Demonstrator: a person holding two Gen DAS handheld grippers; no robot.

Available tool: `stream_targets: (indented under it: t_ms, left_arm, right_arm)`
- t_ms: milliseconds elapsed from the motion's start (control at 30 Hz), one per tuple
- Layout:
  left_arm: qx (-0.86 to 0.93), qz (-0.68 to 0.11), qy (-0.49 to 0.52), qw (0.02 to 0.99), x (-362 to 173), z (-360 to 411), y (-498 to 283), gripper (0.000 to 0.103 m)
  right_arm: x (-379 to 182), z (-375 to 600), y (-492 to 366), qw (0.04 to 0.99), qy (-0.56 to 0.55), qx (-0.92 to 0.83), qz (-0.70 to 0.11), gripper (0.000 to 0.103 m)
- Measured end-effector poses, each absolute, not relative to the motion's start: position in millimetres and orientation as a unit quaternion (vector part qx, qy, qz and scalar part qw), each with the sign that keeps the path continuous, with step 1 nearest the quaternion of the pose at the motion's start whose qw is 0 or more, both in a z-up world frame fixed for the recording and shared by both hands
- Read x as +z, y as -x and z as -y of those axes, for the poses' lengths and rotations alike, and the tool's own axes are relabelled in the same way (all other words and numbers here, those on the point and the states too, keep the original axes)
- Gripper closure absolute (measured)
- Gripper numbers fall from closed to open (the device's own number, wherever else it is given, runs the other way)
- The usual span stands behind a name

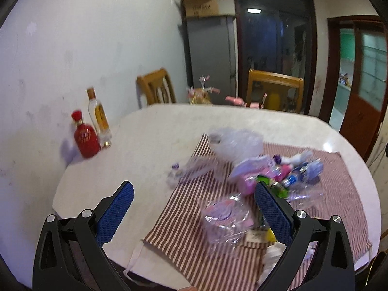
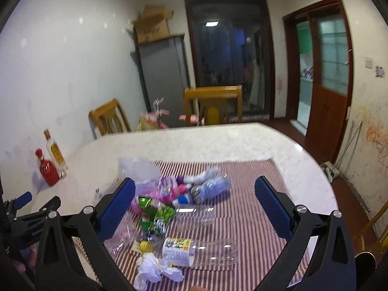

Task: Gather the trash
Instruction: 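Grasp the clear plastic bag with the left gripper while the right gripper grasps a clear cup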

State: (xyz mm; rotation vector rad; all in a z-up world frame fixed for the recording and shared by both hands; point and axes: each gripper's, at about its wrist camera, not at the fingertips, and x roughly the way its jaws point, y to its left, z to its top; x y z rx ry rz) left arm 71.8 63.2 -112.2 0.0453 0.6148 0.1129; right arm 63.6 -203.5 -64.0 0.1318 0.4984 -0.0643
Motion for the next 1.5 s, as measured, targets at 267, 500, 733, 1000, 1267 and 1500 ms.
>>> stream_targets:
  t_ms: [267,500,733,1000,1267,1500]
  left_arm:
    - [0.049,-0.349,-0.010,0.936,-138.1,-71.6,-116.9,0.006]
    - [0.048,-0.370,0.001,0.928,-156.1,-79.8,-169.8,0.006]
    - [0.013,-0.385,0.004,0.923,-171.9,-84.6,-222.9,0.006]
    - [-0.046,-0.414,0.039,0.908,-194.2,-83.2,-293.4,0.006]
    - [-0.099,-0.434,0.034,0.895,-203.6,-52.1,-356.8,0.006]
    - [-0.126,-0.478,0.050,0.868,-223.2,-26.2,-388.3,0.007]
  right_arm:
    - [-97.0,197.3,-115.9,0.940,-0.075,-0.016,-0.332,0.005]
    - [-142.4,182.5,-166.5,0.902,-0.051,-0.009,-0.429,0.010]
    - [-202.4,154.7,-224.2,0.850,0.030,-0.041,-0.525,0.034]
    - [-238.1,153.5,-239.5,0.821,0.101,-0.099,-0.554,0.053]
    - [-245.6,169.0,-239.6,0.808,0.153,-0.126,-0.554,0.098]
    - [-231.1,178.0,-234.6,0.823,0.120,-0.106,-0.546,0.098]
